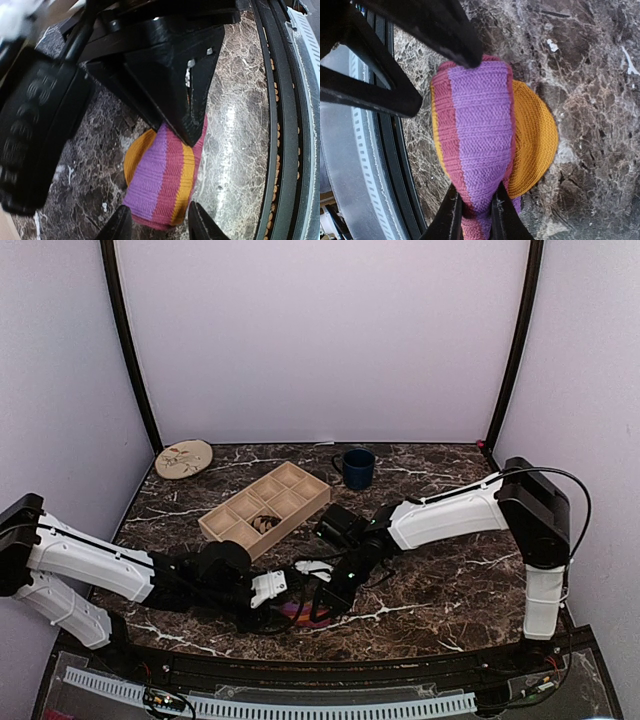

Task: Roll the socks

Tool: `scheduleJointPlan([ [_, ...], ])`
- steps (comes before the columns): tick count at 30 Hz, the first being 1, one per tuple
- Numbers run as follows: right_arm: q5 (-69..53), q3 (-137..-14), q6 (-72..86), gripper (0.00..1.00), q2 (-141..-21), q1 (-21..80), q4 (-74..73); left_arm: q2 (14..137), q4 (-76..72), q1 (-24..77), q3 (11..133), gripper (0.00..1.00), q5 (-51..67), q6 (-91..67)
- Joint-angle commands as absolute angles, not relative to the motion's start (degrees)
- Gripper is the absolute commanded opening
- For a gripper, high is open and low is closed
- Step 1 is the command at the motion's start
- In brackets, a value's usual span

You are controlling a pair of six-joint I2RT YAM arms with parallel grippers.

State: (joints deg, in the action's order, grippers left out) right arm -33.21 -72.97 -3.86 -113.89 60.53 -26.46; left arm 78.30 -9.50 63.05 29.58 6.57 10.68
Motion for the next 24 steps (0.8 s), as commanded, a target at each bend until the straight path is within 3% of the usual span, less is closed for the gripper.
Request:
scheduleJointPlan([
  [1, -34.9, -74.2, -4.2, 0.03, -115.4, 60.0, -29.7, 80.1, -10.3, 63.6, 32.7, 0.42, 6.7, 14.7],
  [24, -37.5, -75.3, -5.1, 0.03, -116.6, 58.7, -30.6, 85.5, -5.4, 64.3, 37.7, 0.43, 13.0, 19.7],
])
